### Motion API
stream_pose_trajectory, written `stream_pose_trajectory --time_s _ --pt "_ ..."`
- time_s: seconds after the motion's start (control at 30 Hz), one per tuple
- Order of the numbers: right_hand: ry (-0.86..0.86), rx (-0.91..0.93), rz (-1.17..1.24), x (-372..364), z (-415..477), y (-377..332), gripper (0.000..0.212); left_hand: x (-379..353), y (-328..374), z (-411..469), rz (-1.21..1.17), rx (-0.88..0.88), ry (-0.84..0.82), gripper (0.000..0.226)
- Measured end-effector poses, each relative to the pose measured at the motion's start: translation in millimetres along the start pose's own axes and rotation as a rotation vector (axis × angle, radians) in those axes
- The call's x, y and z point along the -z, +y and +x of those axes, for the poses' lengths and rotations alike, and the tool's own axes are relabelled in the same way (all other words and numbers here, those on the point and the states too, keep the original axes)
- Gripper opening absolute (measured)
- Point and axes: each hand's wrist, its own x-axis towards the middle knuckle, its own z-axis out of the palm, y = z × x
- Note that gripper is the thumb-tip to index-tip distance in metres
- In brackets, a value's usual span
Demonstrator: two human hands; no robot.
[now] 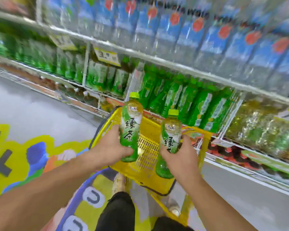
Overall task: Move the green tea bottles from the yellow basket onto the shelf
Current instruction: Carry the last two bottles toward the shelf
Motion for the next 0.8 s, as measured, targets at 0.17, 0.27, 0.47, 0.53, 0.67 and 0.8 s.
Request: stream_pose_trajectory --time_s 0.17,0.27,0.47,0.53,0.67,0.8 --pt "-0.017 0.122 -0.019 55.9 -39.4 -57.4 0.044 37.3 58.6 -74.9 -0.075 -0.062 0.065 0.065" --pt "-0.001 0.207 -0.045 85.4 -56.6 -94.5 0.045 55.2 79.3 -117.6 -0.181 -0.105 0.106 0.065" --pt "-0.059 0.348 -0.061 112.4 -67.9 -166.0 0.044 82.4 108.7 -173.6 -0.332 -0.136 0.227 0.063" --pt "-0.075 0.397 -0.073 114.1 -69.8 -190.3 0.042 92.8 115.4 -185.3 -0.361 -0.154 0.283 0.064" --pt "-0.117 0.485 -0.143 105.0 -71.8 -235.7 0.048 126.3 123.2 -199.2 -0.37 -0.186 0.38 0.058" --pt "-0.165 0.539 -0.172 87.6 -84.5 -282.1 0.051 172.0 121.2 -212.3 -0.35 -0.222 0.459 0.051"
